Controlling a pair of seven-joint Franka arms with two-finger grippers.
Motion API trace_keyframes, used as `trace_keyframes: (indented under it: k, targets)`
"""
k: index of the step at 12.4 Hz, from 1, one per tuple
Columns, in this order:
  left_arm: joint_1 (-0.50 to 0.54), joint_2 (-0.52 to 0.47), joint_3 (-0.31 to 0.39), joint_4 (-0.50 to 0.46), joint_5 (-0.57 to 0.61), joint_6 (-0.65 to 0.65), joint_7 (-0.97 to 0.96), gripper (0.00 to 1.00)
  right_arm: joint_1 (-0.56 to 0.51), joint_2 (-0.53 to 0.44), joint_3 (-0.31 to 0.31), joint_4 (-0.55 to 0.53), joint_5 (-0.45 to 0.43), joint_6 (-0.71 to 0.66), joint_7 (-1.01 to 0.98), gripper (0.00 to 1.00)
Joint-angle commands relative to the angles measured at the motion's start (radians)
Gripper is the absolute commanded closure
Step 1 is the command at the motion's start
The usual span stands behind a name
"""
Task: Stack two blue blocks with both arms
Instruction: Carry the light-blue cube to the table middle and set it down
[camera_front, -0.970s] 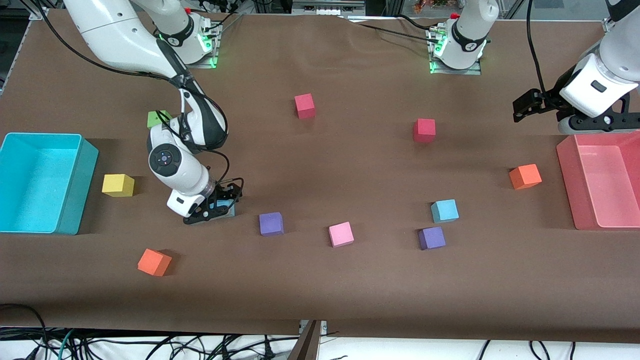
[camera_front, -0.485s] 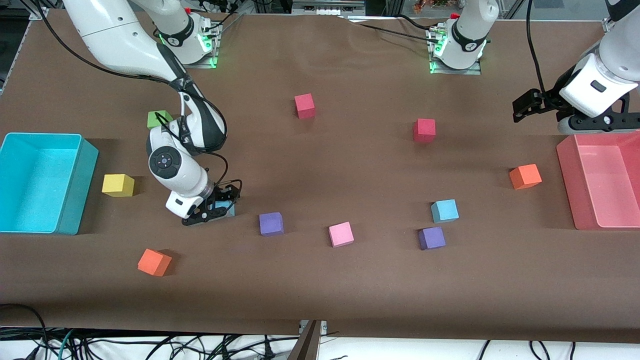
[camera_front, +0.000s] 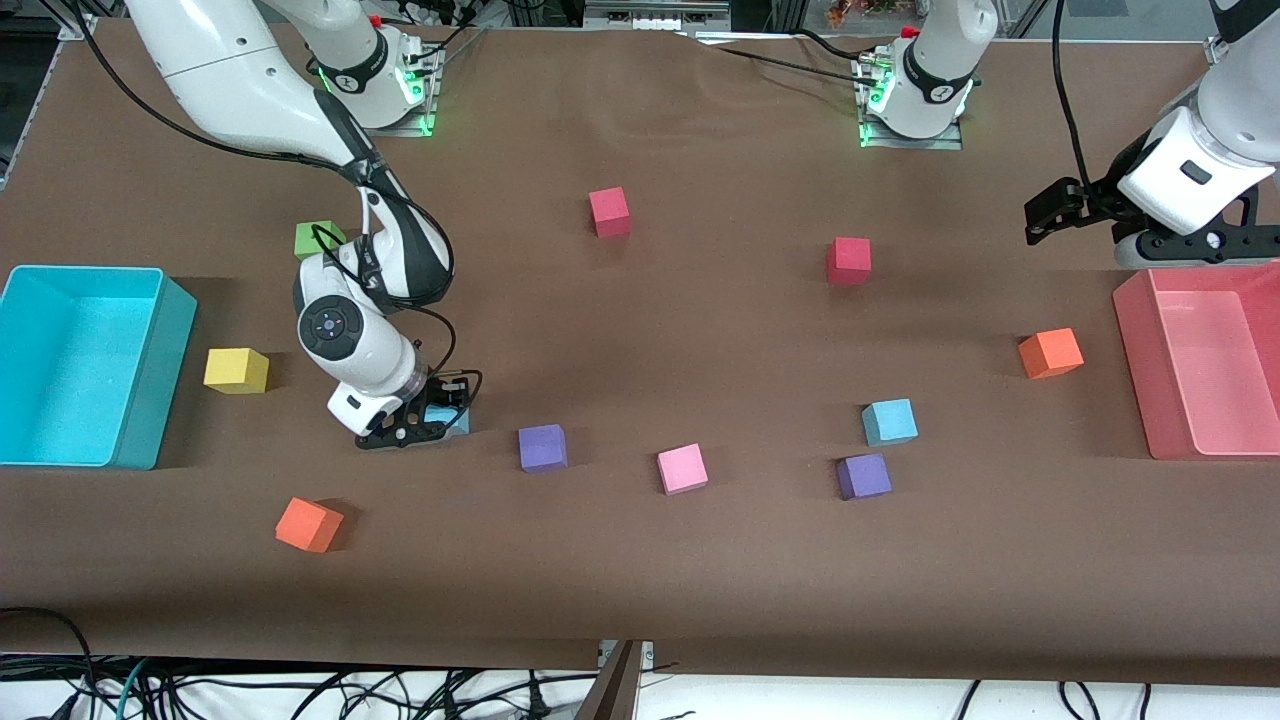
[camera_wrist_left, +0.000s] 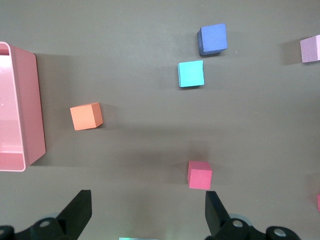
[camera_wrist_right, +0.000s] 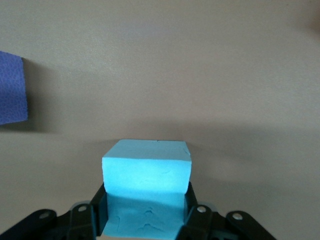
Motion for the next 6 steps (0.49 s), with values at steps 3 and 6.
trace_keyframes:
  k: [3,6]
  targets:
    - [-0.004,0.013,0.001,0.025,0.009,-0.001,0.015,0.0,0.016,-0.112,0.014,0.114,0.034,-0.336,0.045,0.76]
    - [-0.004,0.013,0.001,0.025,0.009,0.0,0.018,0.0,0.122,-0.119,0.042,0.182,0.073,-0.405,0.259,0.76]
